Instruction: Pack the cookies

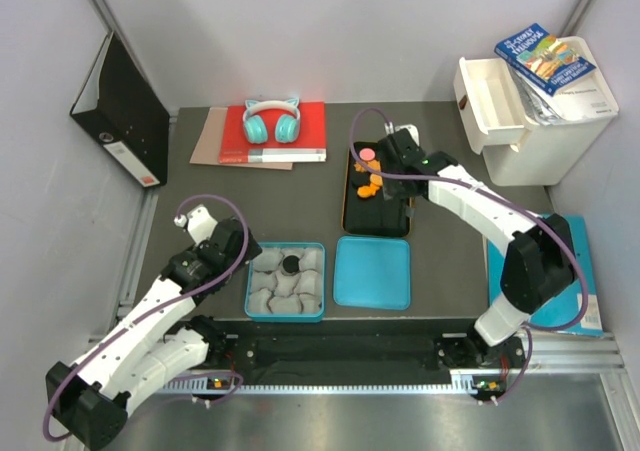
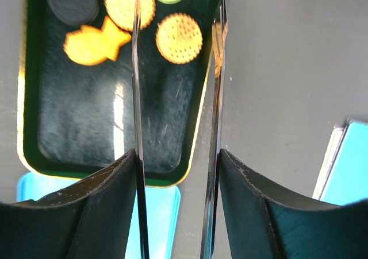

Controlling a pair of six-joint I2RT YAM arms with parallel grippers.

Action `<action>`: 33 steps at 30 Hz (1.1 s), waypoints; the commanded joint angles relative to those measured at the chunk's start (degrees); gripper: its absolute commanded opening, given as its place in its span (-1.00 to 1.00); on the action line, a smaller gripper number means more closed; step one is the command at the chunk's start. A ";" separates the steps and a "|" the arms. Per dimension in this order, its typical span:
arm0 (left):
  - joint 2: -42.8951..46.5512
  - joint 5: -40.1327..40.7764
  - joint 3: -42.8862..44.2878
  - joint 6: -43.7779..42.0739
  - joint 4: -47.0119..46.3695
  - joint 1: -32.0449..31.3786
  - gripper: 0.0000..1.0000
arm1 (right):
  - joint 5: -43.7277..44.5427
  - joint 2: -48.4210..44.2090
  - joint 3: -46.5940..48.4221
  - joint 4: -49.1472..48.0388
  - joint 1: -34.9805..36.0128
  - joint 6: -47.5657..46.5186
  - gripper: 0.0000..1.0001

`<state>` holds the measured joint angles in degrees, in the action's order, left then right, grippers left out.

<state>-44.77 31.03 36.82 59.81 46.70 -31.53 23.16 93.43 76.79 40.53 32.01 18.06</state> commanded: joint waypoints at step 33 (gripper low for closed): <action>-0.84 -1.23 -1.22 -0.05 -2.23 0.24 0.96 | -5.58 5.89 4.07 -3.62 1.21 1.62 0.07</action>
<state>-45.19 30.24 35.88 59.86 46.48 -31.53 18.15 101.10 81.10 38.98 32.73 18.65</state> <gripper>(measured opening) 0.982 0.537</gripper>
